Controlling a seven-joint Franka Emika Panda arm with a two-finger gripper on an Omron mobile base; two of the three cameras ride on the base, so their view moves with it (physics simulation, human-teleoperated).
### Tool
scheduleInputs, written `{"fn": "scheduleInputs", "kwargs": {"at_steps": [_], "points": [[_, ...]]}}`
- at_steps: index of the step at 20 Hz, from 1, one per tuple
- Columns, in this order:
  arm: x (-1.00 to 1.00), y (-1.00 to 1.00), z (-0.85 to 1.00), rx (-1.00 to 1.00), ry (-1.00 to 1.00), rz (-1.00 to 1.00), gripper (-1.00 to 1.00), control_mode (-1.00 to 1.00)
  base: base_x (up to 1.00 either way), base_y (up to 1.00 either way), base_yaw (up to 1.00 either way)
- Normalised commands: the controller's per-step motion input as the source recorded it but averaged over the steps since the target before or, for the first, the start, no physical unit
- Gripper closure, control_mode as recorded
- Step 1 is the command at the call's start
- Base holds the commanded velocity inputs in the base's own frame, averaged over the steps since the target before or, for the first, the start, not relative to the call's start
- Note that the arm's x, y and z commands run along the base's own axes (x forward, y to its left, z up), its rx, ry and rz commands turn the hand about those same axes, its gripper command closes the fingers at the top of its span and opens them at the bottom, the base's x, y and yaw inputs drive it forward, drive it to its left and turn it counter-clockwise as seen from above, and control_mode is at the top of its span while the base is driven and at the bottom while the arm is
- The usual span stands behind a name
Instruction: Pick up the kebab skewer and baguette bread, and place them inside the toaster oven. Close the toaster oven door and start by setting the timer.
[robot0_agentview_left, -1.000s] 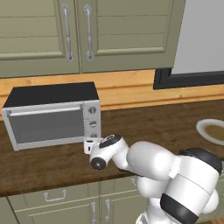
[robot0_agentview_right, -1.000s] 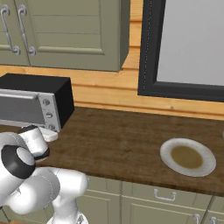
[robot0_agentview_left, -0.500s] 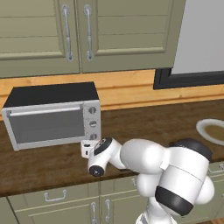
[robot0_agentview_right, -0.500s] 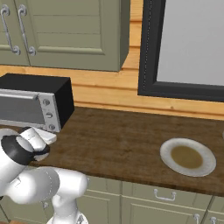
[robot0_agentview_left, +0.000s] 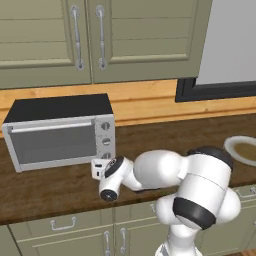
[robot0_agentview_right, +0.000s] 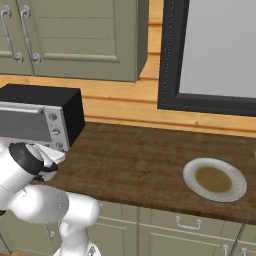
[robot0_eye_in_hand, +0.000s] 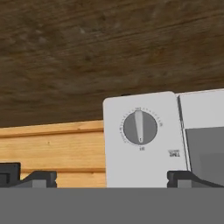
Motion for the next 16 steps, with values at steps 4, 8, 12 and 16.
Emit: {"fn": "scheduleInputs", "kwargs": {"at_steps": [4,8,12,16], "points": [[0.16,0.02,0.06,0.0,-0.01,0.0,-1.0,-1.0,0.0,0.0,0.0],[0.11,0.02,0.0,0.0,-0.01,0.0,-1.0,-1.0,0.0,0.0,0.0],[0.05,0.19,-0.02,0.0,0.0,0.0,-1.0,-1.0,0.0,0.0,0.0],[0.1,0.24,-0.02,0.0,0.0,0.0,-1.0,-1.0,0.0,0.0,0.0]]}}
